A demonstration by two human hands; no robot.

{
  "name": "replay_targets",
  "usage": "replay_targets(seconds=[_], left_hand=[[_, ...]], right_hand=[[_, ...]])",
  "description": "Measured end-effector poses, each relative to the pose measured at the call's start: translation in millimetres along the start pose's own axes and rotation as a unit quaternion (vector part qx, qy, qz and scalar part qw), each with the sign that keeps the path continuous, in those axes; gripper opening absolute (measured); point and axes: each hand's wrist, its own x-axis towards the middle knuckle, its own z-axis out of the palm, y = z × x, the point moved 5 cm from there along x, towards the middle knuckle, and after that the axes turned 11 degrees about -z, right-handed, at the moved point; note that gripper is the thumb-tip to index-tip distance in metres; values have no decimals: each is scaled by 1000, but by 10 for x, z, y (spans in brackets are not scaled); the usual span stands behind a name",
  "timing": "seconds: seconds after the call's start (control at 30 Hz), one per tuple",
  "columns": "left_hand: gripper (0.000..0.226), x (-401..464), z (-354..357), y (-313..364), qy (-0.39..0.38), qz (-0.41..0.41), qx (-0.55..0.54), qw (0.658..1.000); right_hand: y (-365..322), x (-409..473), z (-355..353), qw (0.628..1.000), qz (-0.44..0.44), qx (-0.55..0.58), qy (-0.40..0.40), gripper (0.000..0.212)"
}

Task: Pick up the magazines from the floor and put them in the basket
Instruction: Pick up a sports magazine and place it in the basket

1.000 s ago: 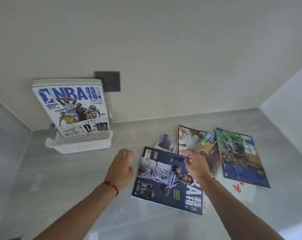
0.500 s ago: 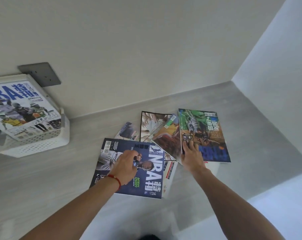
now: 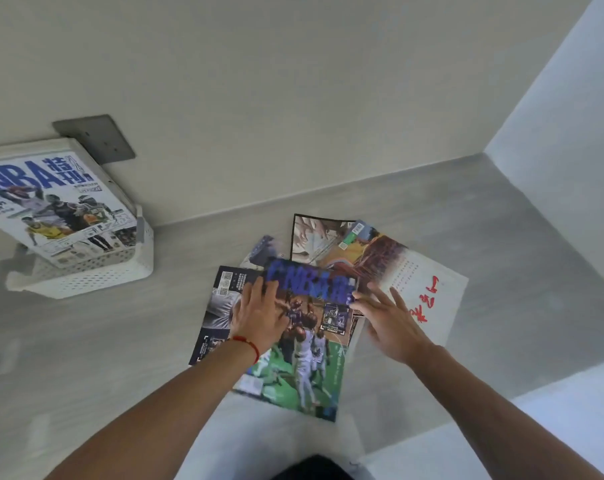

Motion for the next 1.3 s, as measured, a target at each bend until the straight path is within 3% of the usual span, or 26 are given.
replay_targets(seconds=[0.07, 0.23, 0.3, 0.4, 0.53, 0.63, 0.73, 0.8, 0.9, 1.0, 1.13, 1.3], left_hand=[[93, -89, 207, -135, -55, -58, 18, 997], [105, -405, 385, -328, 23, -152, -27, 988], [108, -471, 391, -458, 5, -215, -68, 974], [99, -531, 400, -661, -11, -258, -147, 955], [68, -581, 394, -971, -7, -274, -306, 912], [36, -646, 311, -1094, 17, -229, -367, 901], [37, -710, 141, -1168, 36, -121, -407, 904], [35, -746, -12, -1342, 29, -78, -473, 877], [33, -730, -281, -1722, 54, -63, -520, 850], [30, -706, -561, -2197, 59, -58, -549, 832], [38, -680, -919, -2787, 67, -52, -568, 819], [49, -529, -1737, -3362, 122, -44, -550, 825]], right_hand=[[-168, 49, 113, 999, 33, 19, -14, 56], [-529, 78, 286, 994, 103, -11, -25, 60], [-687, 42, 300, 991, 123, -41, -9, 60], [-987, 27, 373, 990, 137, -36, 4, 61], [-1305, 64, 513, 985, 171, -11, -22, 71], [-1469, 97, 541, 976, 215, -12, -27, 73], [-1635, 176, 528, 980, 191, -45, -4, 79], [-1790, 306, 517, 986, 157, 46, 23, 84], [-2001, 522, 417, 951, 166, 250, 71, 89], [-2192, 800, 283, 903, 201, 369, 87, 69], [-2528, 1285, 54, 892, 168, 411, 84, 7], [-2989, 2099, -618, 918, 87, 367, 126, 16]])
